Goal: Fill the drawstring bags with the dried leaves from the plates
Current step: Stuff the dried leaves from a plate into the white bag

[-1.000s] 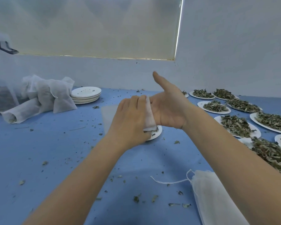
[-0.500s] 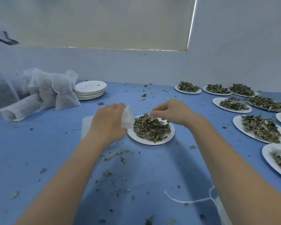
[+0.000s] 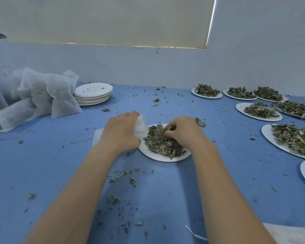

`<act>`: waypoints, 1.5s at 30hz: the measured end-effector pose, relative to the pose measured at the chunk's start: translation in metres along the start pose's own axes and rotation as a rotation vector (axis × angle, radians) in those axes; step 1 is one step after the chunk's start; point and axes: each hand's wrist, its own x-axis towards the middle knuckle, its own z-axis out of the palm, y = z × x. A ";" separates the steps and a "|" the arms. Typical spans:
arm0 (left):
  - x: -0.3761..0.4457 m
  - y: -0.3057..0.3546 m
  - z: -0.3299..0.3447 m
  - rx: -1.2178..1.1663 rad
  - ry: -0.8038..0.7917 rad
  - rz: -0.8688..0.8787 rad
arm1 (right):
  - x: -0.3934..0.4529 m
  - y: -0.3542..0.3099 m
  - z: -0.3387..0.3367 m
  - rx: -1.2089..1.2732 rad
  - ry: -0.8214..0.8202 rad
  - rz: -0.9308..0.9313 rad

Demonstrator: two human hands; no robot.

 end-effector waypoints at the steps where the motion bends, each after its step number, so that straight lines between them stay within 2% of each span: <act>1: 0.002 -0.001 0.000 -0.005 -0.009 -0.004 | 0.000 0.002 -0.001 0.002 0.023 -0.014; 10: 0.006 -0.001 -0.002 -0.071 -0.019 -0.004 | -0.004 0.003 -0.025 0.201 0.197 -0.098; 13: 0.008 0.003 -0.001 -0.093 -0.015 0.015 | -0.005 -0.005 -0.030 0.219 0.155 -0.149; 17: 0.011 0.005 0.003 -0.102 0.010 0.028 | -0.006 -0.017 -0.027 0.123 0.042 -0.197; 24: 0.009 0.017 0.008 -0.179 0.068 0.045 | -0.011 -0.031 -0.014 0.109 -0.026 -0.237; 30: 0.009 0.023 0.006 -0.171 0.093 0.051 | -0.014 -0.032 -0.016 0.414 -0.034 -0.157; 34: 0.009 0.017 0.006 -0.139 0.109 0.014 | -0.014 -0.024 -0.028 0.491 -0.113 -0.099; 37: 0.008 0.019 0.006 -0.142 0.126 0.014 | -0.016 -0.025 -0.031 0.549 -0.086 -0.137; 42: 0.008 0.025 0.004 -0.235 0.151 0.033 | -0.018 -0.037 -0.022 0.374 -0.084 -0.269; 45: 0.008 0.017 0.000 -0.192 0.149 -0.007 | -0.018 -0.031 -0.027 0.510 -0.038 -0.247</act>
